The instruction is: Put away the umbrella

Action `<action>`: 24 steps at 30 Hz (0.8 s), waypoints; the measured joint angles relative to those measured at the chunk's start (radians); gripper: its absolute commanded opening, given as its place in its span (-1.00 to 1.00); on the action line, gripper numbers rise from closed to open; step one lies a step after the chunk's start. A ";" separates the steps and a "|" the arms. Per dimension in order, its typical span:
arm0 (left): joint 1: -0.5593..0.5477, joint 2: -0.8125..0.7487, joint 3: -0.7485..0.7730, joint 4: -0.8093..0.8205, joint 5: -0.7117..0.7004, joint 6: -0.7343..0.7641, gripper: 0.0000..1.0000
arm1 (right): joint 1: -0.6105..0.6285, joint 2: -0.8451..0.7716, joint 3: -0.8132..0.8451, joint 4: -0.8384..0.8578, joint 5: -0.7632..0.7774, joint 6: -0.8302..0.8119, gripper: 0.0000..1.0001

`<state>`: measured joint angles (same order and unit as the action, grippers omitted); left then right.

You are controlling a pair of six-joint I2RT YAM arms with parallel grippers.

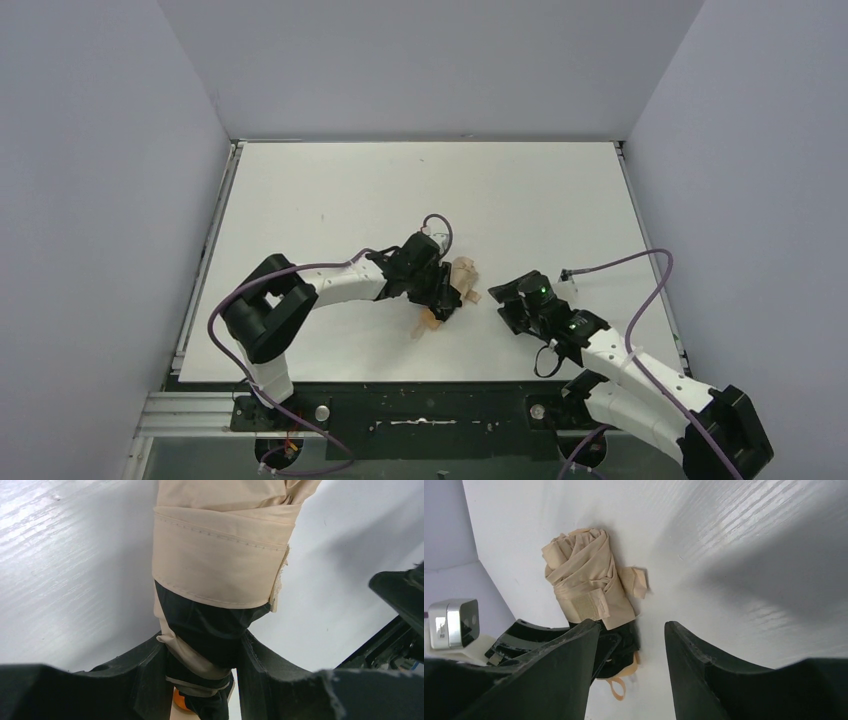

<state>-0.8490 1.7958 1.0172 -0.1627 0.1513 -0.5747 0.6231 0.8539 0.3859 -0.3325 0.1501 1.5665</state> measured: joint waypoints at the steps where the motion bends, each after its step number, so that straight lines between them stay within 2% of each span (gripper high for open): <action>1: -0.001 -0.002 -0.003 0.002 -0.006 -0.010 -1.00 | 0.000 0.022 -0.007 0.025 -0.001 0.023 0.02; 12: -0.008 -0.018 -0.025 0.014 -0.049 -0.076 -1.00 | 0.040 0.296 -0.018 0.275 -0.034 0.127 -0.05; 24: -0.015 -0.018 -0.024 0.013 -0.062 -0.077 -1.00 | 0.072 0.420 -0.018 0.412 -0.030 0.240 -0.27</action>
<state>-0.8639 1.7775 0.9928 -0.1497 0.0891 -0.6521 0.6956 1.2743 0.3683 0.0799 0.1200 1.8065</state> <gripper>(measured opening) 0.381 0.380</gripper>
